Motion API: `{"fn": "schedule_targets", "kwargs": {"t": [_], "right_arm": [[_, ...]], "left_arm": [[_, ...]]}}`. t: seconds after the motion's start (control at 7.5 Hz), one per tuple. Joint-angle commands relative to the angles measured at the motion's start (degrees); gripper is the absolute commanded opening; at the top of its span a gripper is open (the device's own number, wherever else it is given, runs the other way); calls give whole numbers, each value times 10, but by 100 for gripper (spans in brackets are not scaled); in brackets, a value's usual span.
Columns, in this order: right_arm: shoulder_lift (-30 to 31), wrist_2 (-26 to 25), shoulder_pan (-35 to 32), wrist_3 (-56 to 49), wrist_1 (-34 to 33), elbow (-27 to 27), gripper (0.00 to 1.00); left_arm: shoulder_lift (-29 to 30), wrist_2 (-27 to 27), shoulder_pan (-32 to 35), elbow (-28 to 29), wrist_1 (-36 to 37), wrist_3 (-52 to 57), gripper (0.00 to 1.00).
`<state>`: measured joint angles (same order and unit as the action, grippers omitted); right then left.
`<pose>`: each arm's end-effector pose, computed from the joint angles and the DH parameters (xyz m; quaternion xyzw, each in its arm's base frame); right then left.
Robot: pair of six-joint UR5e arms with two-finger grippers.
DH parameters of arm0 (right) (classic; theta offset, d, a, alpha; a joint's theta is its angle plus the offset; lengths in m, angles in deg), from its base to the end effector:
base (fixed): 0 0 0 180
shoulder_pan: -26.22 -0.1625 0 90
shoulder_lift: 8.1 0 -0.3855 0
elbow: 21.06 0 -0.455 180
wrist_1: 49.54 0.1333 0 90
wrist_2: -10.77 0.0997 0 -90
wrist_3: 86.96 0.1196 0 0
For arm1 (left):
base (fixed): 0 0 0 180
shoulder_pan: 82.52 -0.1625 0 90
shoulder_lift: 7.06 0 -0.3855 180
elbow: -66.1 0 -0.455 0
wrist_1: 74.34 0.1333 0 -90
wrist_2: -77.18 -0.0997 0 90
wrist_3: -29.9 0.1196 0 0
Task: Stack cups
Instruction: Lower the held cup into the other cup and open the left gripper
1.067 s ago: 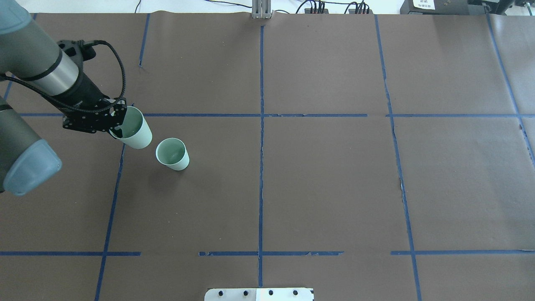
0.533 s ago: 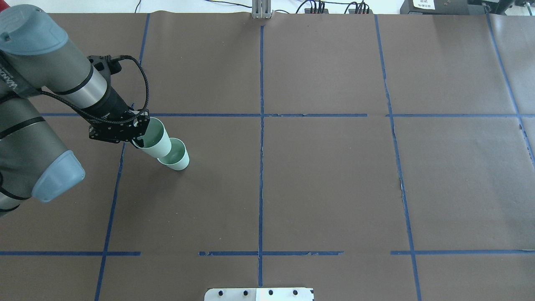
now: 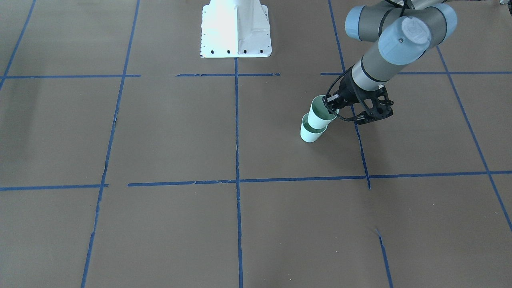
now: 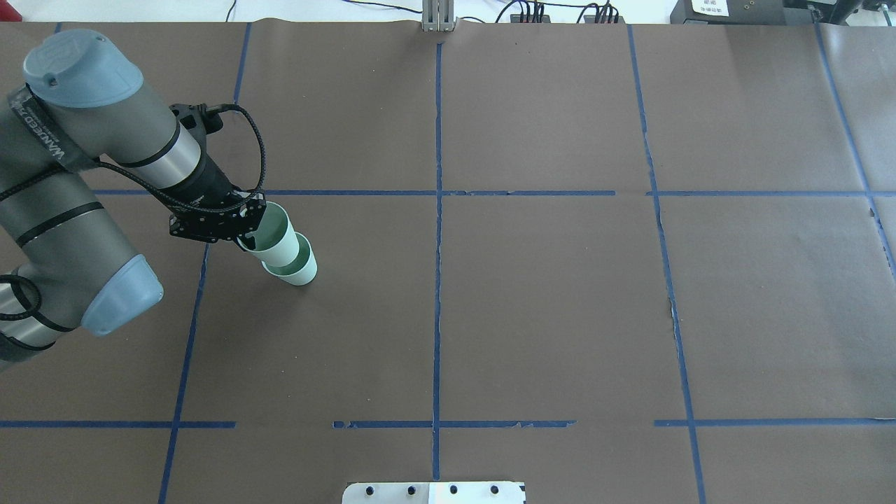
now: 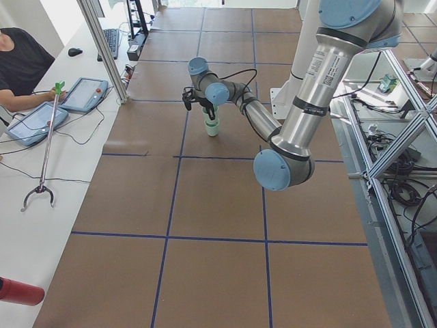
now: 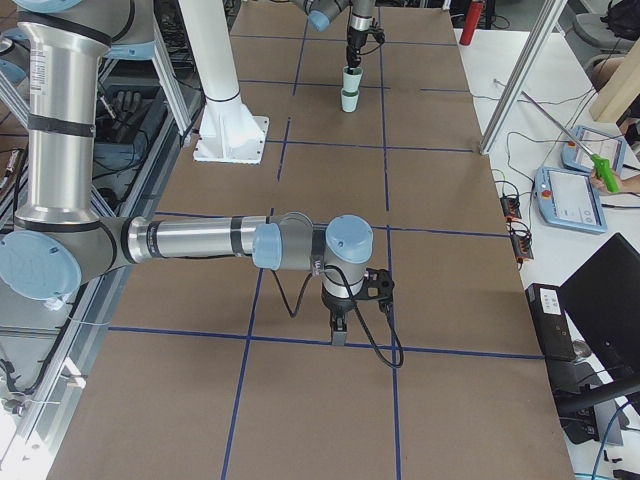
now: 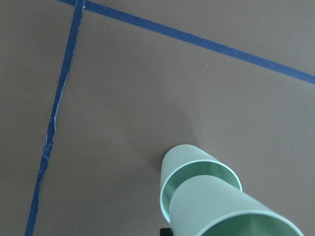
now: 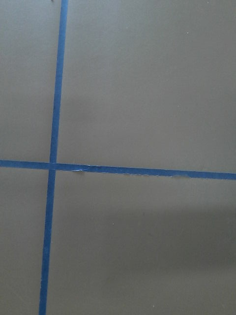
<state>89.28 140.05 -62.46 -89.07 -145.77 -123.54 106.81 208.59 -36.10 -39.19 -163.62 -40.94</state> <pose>0.0460 -0.5027 0.5989 -0.0070 -0.3361 -0.0249 0.9415 0.4038 -0.5029 0.2360 -0.1139 0.4397 -0.0950 0.8858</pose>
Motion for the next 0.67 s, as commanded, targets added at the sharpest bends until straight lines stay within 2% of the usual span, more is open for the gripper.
{"fn": "schedule_targets", "kwargs": {"t": [0.0, 0.13, 0.27, 0.53], "right_arm": [[0, 0, 0, 0, 1, 0, 100], [0, 0, 0, 1, 0, 0, 100], [0, 0, 0, 1, 0, 0, 100], [0, 0, 0, 0, 0, 0, 100]], "left_arm": [[3, -1, -2, 21, -31, -2, 0], [3, 0, -2, 21, -31, -3, 0], [2, -1, -2, 21, -32, 4, 99], [-1, -3, -1, 11, -32, 4, 100]]}}
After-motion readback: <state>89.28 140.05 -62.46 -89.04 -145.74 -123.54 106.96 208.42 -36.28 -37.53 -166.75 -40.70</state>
